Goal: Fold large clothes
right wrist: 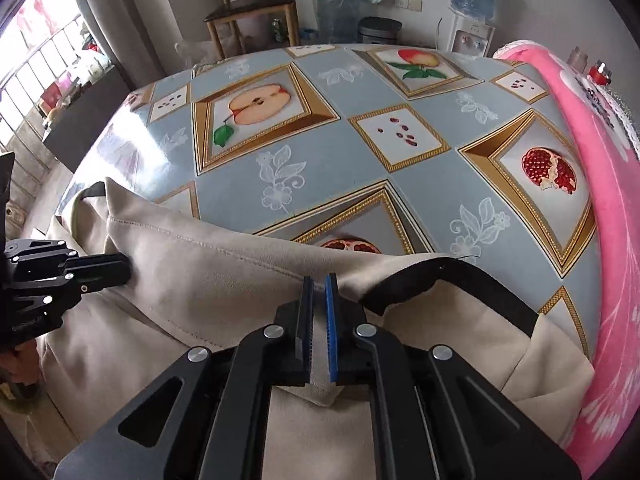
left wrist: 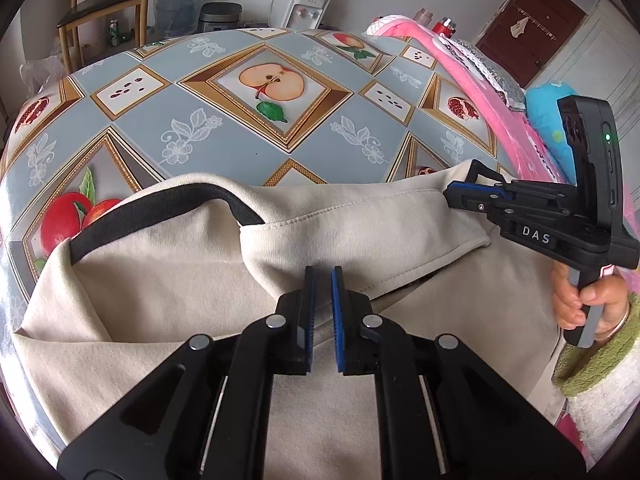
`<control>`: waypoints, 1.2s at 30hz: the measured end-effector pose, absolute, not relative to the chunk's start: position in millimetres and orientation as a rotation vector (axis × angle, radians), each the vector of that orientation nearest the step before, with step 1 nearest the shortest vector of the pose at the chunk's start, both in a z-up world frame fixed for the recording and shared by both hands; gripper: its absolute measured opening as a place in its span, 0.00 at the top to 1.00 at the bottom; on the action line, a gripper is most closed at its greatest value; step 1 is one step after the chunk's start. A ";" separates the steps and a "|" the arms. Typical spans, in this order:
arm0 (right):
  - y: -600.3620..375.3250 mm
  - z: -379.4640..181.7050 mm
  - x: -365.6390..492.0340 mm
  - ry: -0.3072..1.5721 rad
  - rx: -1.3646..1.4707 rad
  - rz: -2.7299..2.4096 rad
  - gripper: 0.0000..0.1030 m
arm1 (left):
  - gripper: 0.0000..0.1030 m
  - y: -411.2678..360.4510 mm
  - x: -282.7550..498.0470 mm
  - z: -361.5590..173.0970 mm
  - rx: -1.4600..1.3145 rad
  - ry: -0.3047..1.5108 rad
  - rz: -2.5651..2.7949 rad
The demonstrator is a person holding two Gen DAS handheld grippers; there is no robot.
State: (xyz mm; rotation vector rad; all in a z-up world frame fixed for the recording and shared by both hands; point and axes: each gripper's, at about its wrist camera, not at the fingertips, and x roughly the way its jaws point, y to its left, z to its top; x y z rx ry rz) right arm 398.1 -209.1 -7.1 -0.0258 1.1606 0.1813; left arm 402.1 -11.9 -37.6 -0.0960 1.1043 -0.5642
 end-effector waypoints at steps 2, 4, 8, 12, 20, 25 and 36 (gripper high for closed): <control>-205.1 1.8 396.6 1.159 -0.042 0.166 0.94 | 0.91 -10.9 402.3 -38.1 -0.099 1.103 -0.570; -192.9 16.2 390.8 1.109 -0.049 0.218 0.94 | 0.91 -9.2 402.4 -38.4 -0.102 1.103 -0.575; -156.2 19.5 387.8 1.086 -0.055 0.347 0.94 | 0.91 -8.9 403.5 -38.9 -0.106 1.101 -0.583; -132.9 -6.7 390.5 1.104 -0.155 0.333 0.94 | 0.91 -6.5 403.3 -40.2 -0.125 1.095 -0.590; -119.3 12.0 380.3 1.086 -0.117 0.438 0.94 | 0.91 -4.6 403.8 -41.8 -0.133 1.088 -0.611; -117.9 -12.6 386.1 1.130 -0.098 0.426 0.96 | 0.92 0.1 402.6 -40.1 -0.151 1.070 -0.612; -123.0 -17.0 386.7 1.128 -0.058 0.449 0.96 | 0.98 -8.8 427.1 -36.3 -0.143 1.020 -0.565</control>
